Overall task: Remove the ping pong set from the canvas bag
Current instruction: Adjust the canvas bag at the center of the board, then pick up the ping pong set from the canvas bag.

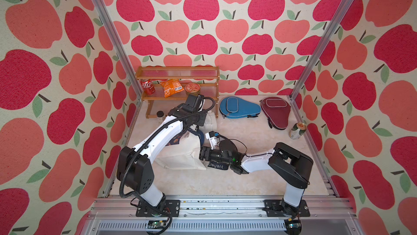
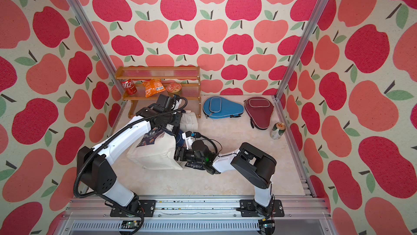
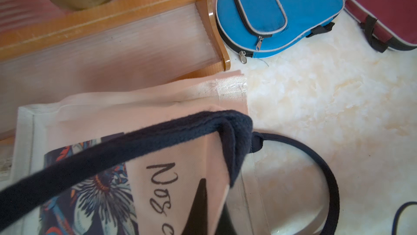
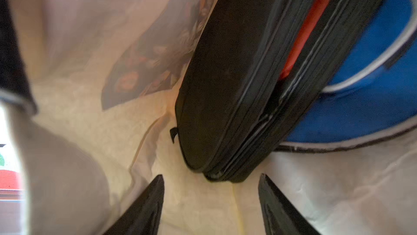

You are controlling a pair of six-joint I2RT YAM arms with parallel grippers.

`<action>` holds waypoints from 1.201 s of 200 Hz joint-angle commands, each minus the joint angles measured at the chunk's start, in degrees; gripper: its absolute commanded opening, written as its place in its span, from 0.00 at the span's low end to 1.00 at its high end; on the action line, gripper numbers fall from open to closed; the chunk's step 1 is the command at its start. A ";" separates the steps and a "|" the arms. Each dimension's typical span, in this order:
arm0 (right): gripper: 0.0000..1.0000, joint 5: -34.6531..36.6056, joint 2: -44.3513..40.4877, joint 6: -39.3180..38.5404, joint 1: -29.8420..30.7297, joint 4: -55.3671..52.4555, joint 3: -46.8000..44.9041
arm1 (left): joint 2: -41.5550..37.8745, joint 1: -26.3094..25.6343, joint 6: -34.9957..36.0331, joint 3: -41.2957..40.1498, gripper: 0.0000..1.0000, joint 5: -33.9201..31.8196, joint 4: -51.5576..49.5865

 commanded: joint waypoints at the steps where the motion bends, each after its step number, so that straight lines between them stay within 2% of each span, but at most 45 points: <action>1: 0.67 1.51 0.57 0.42 1.78 1.33 1.77 | 2.72 -0.72 0.43 5.34 0.00 1.25 4.40; 36: 0.67 3.92 -0.93 -1.01 1.64 -0.62 0.68 | 4.71 -2.41 0.95 7.88 0.00 0.65 3.57; 81: 0.69 8.56 -5.00 1.17 -2.69 2.54 -6.28 | 0.64 -2.78 1.20 2.11 0.00 1.30 4.44; 148: 0.69 2.66 -2.77 6.76 -11.17 8.26 -5.51 | -5.22 -2.04 4.55 -4.39 0.00 4.32 4.40; 196: 0.69 -1.85 3.10 8.72 -13.67 11.53 -0.20 | -6.29 -0.53 4.92 -5.60 0.00 6.24 3.91; 240: 0.65 -3.76 8.71 13.40 -14.25 15.17 4.57 | -6.13 -0.32 3.60 -5.69 0.00 6.09 3.52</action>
